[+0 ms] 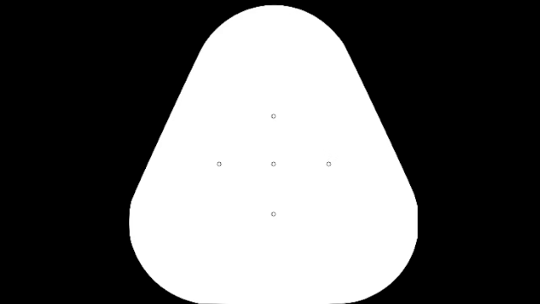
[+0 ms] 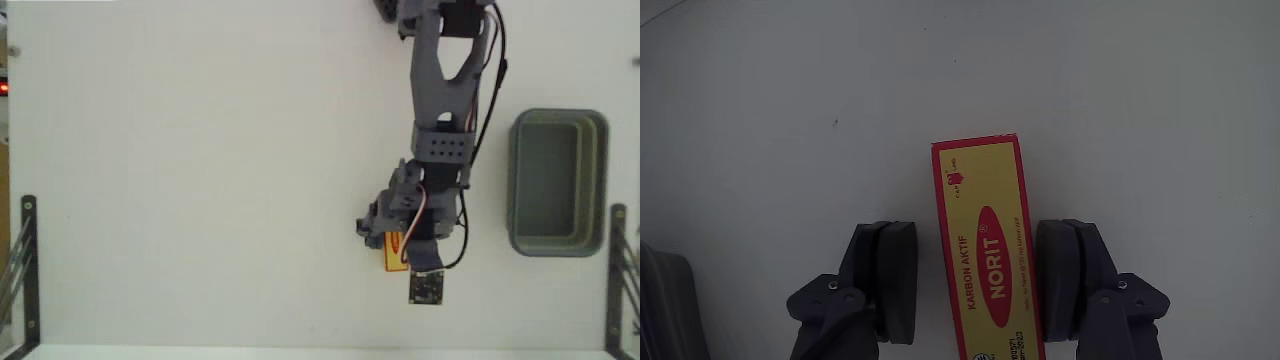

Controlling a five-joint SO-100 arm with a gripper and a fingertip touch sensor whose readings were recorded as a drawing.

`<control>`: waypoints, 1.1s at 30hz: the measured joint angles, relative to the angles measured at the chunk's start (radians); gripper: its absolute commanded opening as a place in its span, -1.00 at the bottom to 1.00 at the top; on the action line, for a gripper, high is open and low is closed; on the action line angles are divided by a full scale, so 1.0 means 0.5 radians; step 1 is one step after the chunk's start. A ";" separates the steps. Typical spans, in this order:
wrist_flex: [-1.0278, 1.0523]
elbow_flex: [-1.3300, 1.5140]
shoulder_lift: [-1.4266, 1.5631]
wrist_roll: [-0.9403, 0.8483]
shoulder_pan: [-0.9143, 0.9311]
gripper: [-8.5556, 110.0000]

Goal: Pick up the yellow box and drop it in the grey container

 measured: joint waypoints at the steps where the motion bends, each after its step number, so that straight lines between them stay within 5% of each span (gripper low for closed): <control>1: 0.000 0.000 0.000 0.000 0.000 0.32; 33: 0.000 0.000 0.000 0.000 0.000 0.18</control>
